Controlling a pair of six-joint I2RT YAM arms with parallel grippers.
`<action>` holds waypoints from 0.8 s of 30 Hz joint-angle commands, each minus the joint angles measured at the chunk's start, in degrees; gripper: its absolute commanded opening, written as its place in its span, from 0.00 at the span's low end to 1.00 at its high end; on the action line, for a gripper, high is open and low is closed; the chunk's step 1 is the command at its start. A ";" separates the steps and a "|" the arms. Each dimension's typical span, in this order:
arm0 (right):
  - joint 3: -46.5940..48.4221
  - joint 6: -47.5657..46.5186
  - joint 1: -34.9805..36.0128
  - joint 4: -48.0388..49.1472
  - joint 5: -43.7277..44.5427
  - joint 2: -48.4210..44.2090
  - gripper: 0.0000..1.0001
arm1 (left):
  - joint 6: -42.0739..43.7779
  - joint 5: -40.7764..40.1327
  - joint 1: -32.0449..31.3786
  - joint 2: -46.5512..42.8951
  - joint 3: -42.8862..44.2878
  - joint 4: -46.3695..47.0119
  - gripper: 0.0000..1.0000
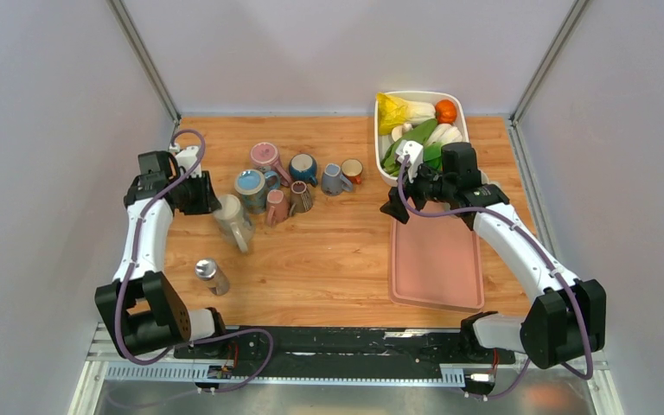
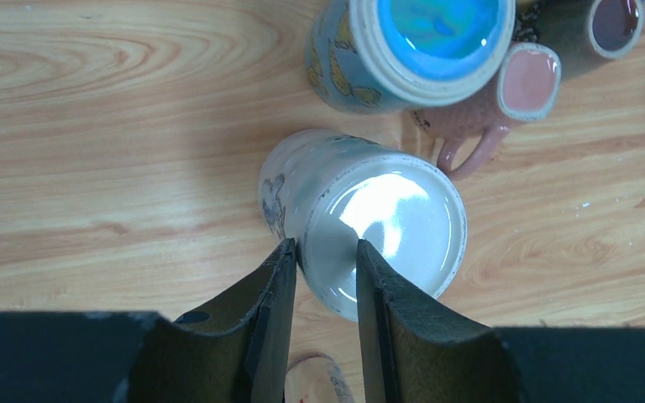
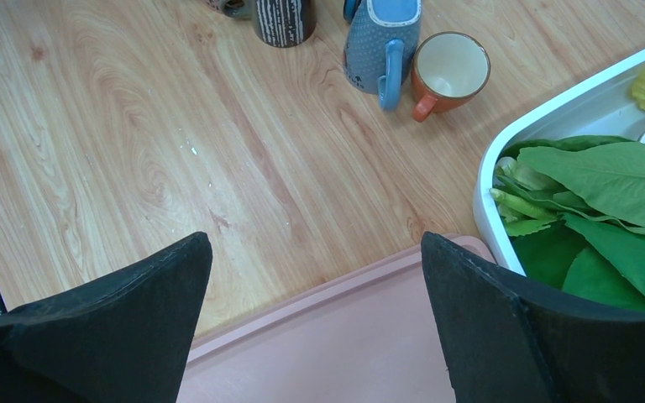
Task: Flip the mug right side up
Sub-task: Move the cup to the center of the board.
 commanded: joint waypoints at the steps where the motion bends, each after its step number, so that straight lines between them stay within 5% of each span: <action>1: 1.68 1.06 0.12 1.18 -1.77 -0.24 1.00 | 3.41 -1.63 -2.37 -1.75 -4.25 -8.37 0.38; 24: 1.27 0.52 0.13 1.21 -1.77 -2.16 1.00 | 4.29 1.71 -28.26 0.39 0.04 -8.26 0.38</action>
